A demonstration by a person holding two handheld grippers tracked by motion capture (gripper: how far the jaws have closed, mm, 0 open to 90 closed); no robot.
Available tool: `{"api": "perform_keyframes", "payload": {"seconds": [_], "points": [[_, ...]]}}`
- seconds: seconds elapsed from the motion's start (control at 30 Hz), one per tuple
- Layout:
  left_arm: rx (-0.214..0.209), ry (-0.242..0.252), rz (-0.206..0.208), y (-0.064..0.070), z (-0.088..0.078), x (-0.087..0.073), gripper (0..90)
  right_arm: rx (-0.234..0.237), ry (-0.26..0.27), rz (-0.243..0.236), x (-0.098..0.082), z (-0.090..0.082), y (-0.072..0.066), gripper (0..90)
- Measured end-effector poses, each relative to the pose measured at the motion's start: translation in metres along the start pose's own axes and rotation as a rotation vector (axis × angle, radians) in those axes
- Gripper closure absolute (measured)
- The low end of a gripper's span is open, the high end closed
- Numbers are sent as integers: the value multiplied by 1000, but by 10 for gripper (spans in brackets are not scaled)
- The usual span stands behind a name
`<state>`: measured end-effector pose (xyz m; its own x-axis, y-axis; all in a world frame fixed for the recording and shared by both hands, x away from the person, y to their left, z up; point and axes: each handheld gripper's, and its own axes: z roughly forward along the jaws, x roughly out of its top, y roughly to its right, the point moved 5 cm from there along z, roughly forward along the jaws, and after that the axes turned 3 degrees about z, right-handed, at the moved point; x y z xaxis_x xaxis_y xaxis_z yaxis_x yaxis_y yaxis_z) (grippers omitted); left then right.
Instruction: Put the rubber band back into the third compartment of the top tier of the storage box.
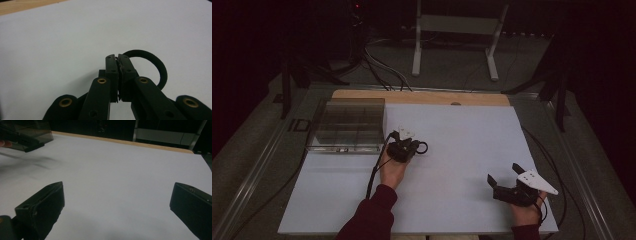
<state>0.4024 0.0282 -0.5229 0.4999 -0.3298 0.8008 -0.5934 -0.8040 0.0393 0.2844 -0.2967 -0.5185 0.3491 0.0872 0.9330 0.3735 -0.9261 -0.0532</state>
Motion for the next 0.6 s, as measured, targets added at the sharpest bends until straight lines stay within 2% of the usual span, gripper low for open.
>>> {"api": "perform_keyframes", "payload": {"seconds": [0.6], "points": [[-4, 41, 6, 2, -13, 13, 888, -1, -5, 2, 0, 1, 0, 1]]}}
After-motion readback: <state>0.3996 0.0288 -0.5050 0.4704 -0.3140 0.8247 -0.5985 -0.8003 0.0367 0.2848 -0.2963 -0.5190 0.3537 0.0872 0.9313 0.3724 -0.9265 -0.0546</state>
